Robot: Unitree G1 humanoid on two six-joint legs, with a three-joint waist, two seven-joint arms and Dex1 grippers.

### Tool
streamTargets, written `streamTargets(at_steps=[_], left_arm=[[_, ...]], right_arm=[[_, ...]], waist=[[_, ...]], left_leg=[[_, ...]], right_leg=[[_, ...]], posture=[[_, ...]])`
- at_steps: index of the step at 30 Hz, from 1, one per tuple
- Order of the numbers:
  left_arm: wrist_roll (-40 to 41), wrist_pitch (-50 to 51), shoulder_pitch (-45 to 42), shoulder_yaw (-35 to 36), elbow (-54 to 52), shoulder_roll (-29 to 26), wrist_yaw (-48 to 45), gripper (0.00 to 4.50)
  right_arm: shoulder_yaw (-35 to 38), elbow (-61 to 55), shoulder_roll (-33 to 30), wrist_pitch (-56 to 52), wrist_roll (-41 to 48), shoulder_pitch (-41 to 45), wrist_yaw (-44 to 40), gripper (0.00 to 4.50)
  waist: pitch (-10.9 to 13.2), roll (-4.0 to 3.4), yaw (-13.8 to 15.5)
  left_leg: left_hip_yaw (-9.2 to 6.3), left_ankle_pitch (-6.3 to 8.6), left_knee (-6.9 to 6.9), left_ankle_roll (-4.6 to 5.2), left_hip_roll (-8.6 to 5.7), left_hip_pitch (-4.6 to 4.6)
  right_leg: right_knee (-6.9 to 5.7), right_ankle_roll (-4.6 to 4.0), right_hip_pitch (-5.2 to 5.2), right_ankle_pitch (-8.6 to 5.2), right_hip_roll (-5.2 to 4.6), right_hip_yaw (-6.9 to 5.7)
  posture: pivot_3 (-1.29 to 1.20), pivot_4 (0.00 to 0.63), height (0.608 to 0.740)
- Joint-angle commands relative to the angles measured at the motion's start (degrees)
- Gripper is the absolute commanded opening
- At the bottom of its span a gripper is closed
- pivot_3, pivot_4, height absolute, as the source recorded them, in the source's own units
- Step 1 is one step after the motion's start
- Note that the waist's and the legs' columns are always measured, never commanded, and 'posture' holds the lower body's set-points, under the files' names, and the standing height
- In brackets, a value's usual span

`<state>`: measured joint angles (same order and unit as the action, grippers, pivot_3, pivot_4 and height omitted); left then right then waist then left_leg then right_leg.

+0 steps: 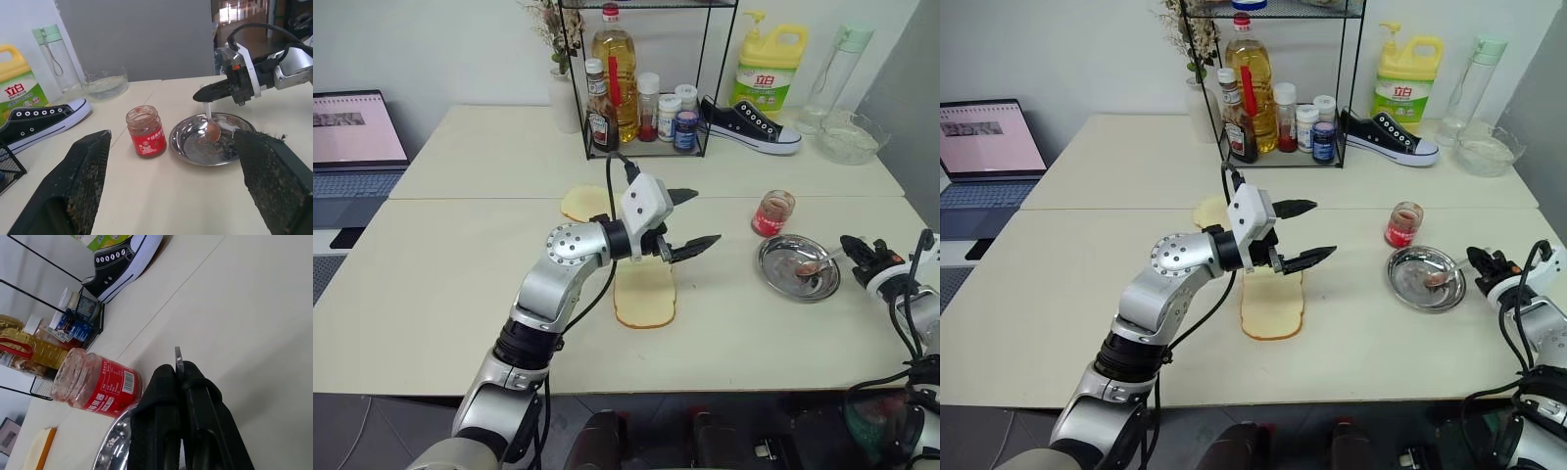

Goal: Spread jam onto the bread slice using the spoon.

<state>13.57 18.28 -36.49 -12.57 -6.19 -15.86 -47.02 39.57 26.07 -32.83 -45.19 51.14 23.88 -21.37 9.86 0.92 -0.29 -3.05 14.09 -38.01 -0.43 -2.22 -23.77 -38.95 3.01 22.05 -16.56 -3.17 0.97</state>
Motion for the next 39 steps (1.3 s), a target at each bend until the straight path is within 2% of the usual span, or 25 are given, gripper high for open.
streamTargets(at_steps=[1, 5, 10, 19, 28, 39], left_arm=[[1.06, -1.15, -1.18, 0.36, -0.84, 0.34, -0.7, 4.14], [1.03, -1.94, -1.56, 1.38, 0.99, -1.5, -2.59, 4.14], [0.89, -2.23, -3.38, 1.63, 4.26, -0.78, -2.2, 4.14], [-0.48, -4.01, -4.72, 1.14, 7.35, 0.43, -1.7, 4.14], [-0.71, -3.72, -4.37, 1.53, 6.53, -0.28, -1.21, 4.14], [-0.47, -2.67, -4.33, 1.63, 5.12, -0.97, -0.47, 4.14]], right_arm=[[1.49, -5.48, -0.19, -0.92, 1.4, -1.15, 1.15, 0.04], [-0.22, -21.68, -0.66, -3.87, 5.38, 0.79, 4.48, 0.04], [-4.31, -25.2, -0.3, -1.31, 2.34, 8.41, 7.7, 0.04], [-16.66, -16.56, 0.77, 12.76, -12.76, 19.57, 4.36, 0.04], [-22.36, -8.43, 1.7, 21.76, -21.74, 21.16, -0.9, 0.04], [-28.45, 0.55, 4.0, 33.58, -32.83, 21.16, -3.2, 0.04]], waist=[[0.0, 0.0, 0.0], [0.01, -0.17, -0.08], [0.0, -0.2, -0.77], [0.0, -0.2, -0.83], [0.01, -0.21, -1.0], [0.01, -0.21, -1.16]], left_leg=[[0.0, 0.0, 0.0, 0.0, 0.0, 0.0], [0.02, 0.0, 0.0, 0.0, 0.0, -0.06], [-0.03, 0.0, 0.04, 0.0, 0.03, -0.06], [0.0, 0.0, 0.04, -0.01, -0.01, -0.1], [0.01, -0.01, 0.05, -0.01, 0.0, -0.11], [0.0, -0.01, 0.05, -0.02, 0.0, -0.1]], right_leg=[[0.0, 0.0, 0.0, 0.0, 0.0, 0.0], [-0.03, 0.0, 0.09, 0.0, 0.0, 0.03], [-0.03, 0.0, 0.13, 0.0, 0.04, -0.02], [0.0, 0.0, 0.18, 0.0, 0.0, -0.01], [0.0, 0.0, 0.21, 0.0, 0.0, 0.01], [-0.01, 0.0, 0.22, 0.0, 0.0, -0.01]], posture=[[0.0, 0.15, 0.74], [0.0, 0.15, 0.74], [0.0, 0.15, 0.74], [0.0, 0.15, 0.74], [0.0, 0.15, 0.74], [0.0, 0.15, 0.74]])
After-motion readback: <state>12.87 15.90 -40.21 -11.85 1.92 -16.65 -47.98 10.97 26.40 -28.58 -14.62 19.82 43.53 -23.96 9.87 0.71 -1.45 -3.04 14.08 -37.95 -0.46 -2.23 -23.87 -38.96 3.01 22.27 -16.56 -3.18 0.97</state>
